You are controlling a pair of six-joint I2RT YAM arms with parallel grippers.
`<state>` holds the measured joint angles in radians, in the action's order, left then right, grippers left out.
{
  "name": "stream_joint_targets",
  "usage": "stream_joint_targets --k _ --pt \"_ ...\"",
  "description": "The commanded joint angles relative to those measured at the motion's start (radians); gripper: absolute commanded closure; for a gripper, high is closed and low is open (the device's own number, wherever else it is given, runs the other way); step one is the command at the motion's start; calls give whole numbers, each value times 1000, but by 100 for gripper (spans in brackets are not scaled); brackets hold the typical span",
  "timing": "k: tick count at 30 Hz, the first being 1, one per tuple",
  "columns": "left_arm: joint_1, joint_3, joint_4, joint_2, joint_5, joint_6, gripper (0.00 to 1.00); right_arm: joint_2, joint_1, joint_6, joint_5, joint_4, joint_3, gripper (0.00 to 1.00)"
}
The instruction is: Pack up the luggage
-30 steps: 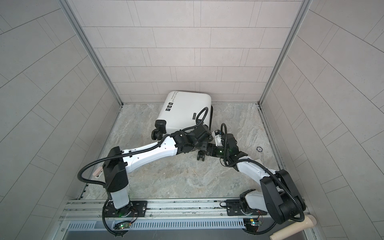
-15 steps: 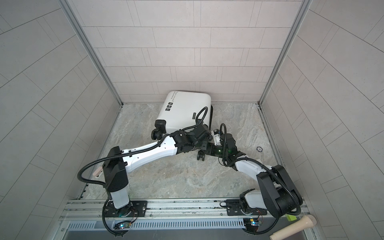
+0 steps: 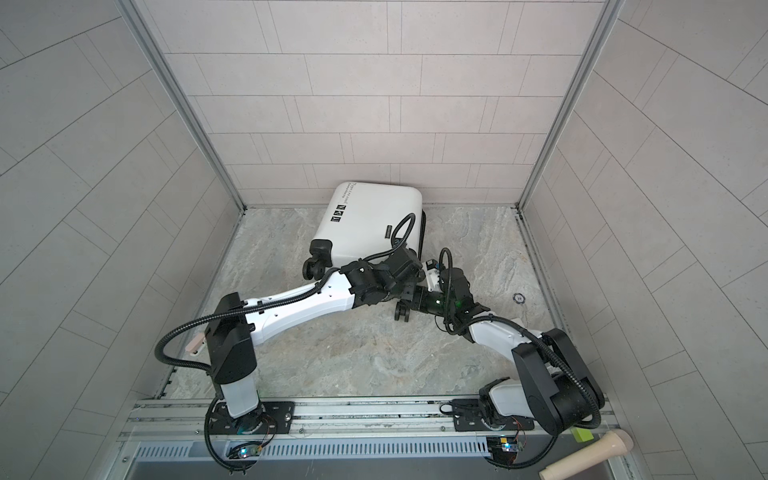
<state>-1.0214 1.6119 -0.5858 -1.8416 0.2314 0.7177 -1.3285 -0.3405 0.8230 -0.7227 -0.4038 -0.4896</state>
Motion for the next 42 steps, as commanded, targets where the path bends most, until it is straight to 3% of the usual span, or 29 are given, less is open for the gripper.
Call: stream_joint_targets --k 1,11,29,42 --pt "6 46 135 30 6 -64 100 4 -3 13 6 -136 -17 76" --pt "9 32 139 43 19 -63 100 58 -3 -6 25 -48 -35 100" --pt "12 -21 130 174 80 -95 100 148 -4 -120 184 270 -61 100" --pt "12 -90 149 239 94 -95 100 221 9 -155 320 394 -70 100"
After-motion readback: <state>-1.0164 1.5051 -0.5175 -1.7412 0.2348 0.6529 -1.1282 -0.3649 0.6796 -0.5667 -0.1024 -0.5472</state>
